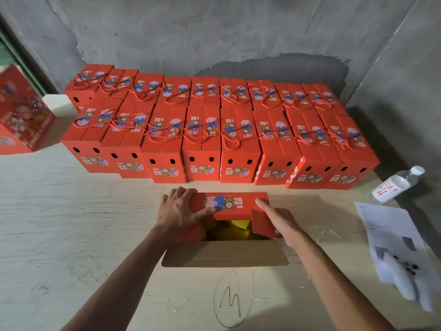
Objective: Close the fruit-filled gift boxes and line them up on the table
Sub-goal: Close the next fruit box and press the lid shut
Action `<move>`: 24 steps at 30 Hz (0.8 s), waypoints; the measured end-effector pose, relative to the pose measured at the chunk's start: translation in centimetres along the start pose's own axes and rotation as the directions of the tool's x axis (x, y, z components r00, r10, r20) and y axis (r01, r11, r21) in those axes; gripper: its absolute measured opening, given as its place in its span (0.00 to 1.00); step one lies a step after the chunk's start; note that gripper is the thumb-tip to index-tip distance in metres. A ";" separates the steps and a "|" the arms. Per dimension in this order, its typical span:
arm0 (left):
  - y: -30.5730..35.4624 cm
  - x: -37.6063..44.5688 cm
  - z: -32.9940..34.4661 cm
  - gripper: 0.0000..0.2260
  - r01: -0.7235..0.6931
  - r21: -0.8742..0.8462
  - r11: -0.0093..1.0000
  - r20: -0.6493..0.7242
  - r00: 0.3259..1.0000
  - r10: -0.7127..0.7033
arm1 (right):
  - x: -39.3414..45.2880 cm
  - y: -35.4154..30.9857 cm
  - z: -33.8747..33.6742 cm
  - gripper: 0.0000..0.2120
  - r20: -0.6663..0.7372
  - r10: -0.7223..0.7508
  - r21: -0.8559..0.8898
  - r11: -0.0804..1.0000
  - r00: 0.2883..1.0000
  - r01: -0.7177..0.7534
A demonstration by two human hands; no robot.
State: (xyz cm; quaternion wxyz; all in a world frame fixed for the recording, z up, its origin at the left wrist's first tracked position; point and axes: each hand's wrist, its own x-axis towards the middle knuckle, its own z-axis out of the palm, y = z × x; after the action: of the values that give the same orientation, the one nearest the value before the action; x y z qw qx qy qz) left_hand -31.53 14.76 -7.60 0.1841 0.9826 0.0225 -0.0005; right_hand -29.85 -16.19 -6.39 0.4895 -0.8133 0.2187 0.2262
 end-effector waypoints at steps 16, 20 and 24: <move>-0.8 -3.9 -1.1 0.37 0.371 0.162 0.915 -0.253 0.911 -0.325 | -1.3 -2.9 1.1 0.28 0.190 -0.013 -0.495 0.862 0.982 0.108; -1.4 -5.0 -0.9 0.31 0.308 0.047 0.950 -0.192 0.936 -0.295 | -0.5 -5.1 1.3 0.24 0.147 -0.206 -0.638 0.728 0.967 0.252; -1.6 -6.0 -2.1 0.32 0.304 0.074 0.950 -0.160 0.944 -0.290 | 0.3 -9.1 1.9 0.32 0.104 -0.354 -0.805 0.518 0.930 0.287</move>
State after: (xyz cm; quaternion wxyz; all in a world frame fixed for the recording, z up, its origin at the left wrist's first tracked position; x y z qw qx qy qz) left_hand -37.64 16.71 -6.11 0.1317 0.9731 0.1839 0.0432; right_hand -24.67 -10.70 -1.02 0.0899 -0.9792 -0.0443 0.1765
